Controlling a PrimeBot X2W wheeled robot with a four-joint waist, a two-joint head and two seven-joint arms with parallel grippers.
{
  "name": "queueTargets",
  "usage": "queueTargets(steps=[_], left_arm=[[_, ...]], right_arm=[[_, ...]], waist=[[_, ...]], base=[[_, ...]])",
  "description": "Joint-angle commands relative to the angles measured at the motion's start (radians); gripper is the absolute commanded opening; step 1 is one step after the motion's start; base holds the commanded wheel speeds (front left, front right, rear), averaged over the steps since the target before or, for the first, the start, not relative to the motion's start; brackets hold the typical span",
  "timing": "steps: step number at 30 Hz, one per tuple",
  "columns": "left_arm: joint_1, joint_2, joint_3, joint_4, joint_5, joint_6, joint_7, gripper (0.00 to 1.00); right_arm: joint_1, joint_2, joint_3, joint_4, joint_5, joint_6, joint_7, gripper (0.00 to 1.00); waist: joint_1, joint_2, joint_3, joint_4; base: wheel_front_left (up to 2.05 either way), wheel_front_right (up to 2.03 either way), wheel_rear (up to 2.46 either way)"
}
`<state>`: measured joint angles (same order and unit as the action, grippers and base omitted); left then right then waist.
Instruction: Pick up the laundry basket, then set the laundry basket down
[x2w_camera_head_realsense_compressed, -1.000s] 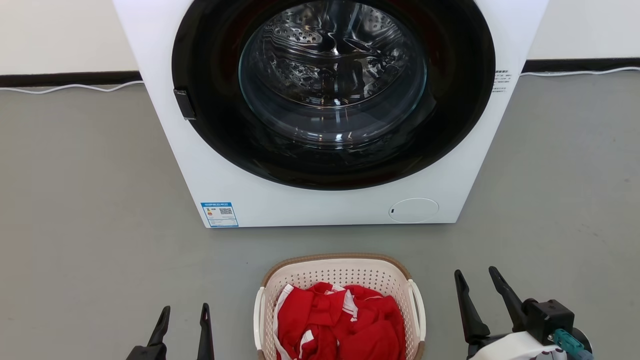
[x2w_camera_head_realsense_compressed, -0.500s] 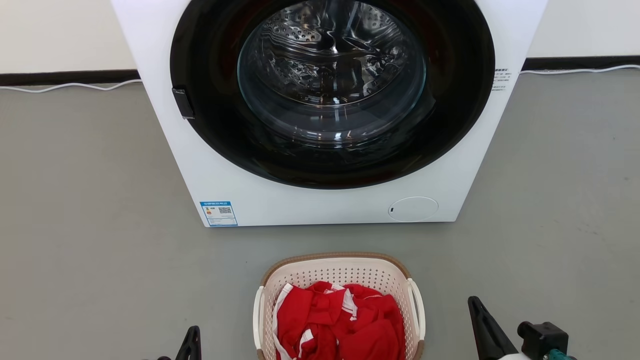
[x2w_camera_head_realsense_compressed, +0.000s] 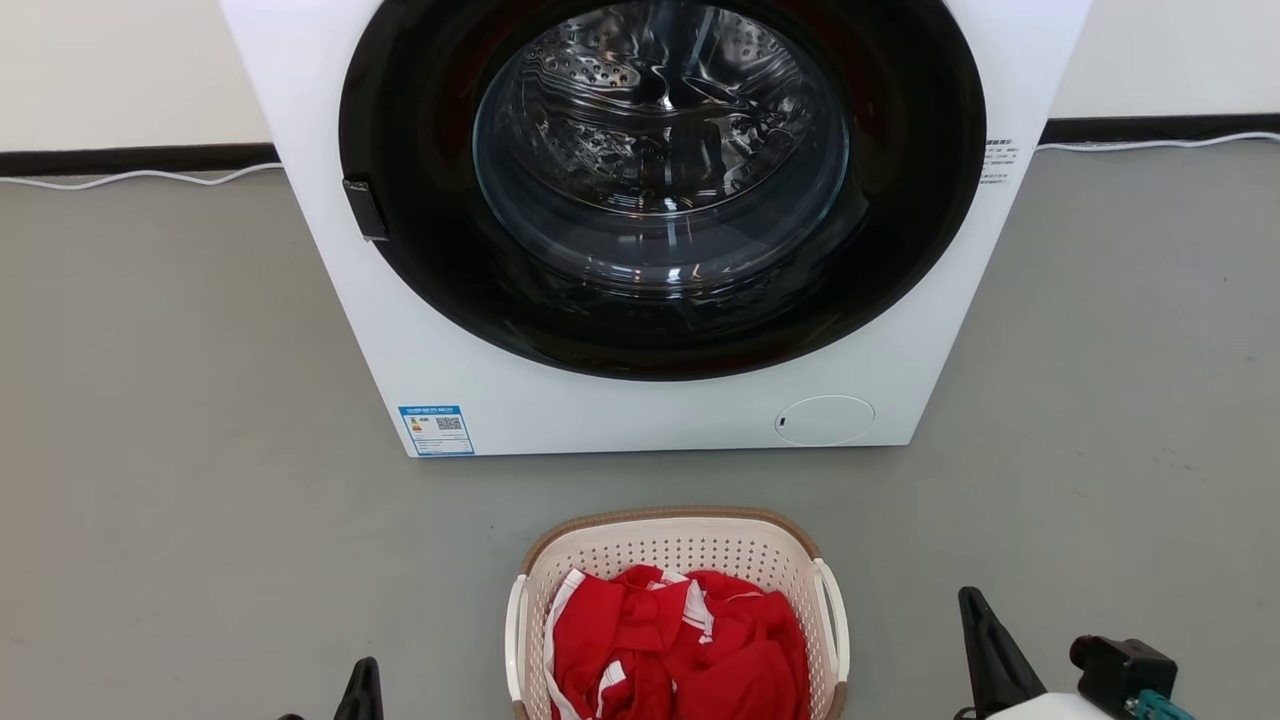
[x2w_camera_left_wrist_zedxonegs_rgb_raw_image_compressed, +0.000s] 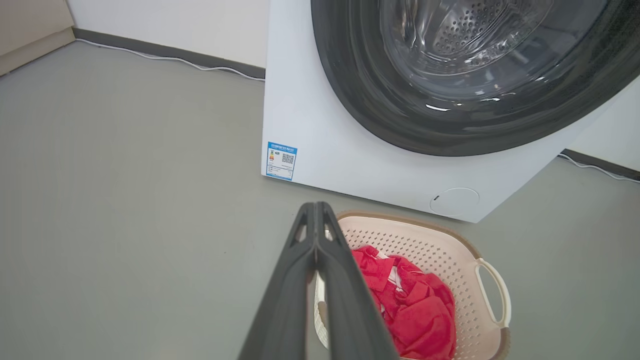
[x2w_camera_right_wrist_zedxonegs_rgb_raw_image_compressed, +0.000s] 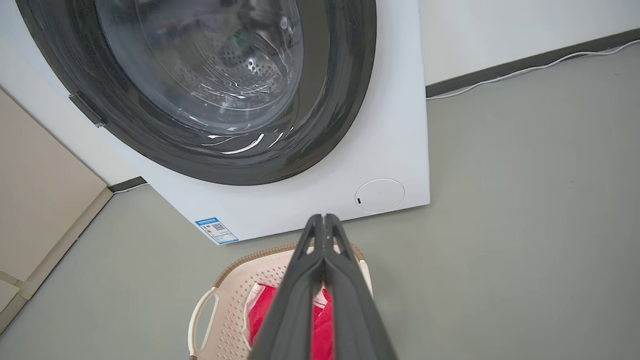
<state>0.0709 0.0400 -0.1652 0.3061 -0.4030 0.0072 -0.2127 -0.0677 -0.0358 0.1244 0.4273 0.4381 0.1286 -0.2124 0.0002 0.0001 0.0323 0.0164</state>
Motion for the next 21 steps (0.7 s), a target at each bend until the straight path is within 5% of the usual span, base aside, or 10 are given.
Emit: queueTargets(steps=[1, 21], left_arm=[[-0.032, 0.010, 0.014, -0.025, -0.029, -0.011, 0.006, 0.00], [-0.059, 0.019, 0.051, -0.031, -0.259, -0.035, 0.056, 0.00]], right_arm=[[-0.025, -0.012, -0.006, -0.031, 0.029, 0.000, 0.008, 0.00], [-0.027, -0.019, -0.040, -0.059, 0.249, 0.001, 0.060, 0.00]], waist=[[-0.0002, -0.0001, 0.000, 0.000], [-0.0002, -0.0001, -0.006, -0.003]], base=[[0.00, 0.00, 0.00], [0.00, 0.00, 0.00]])
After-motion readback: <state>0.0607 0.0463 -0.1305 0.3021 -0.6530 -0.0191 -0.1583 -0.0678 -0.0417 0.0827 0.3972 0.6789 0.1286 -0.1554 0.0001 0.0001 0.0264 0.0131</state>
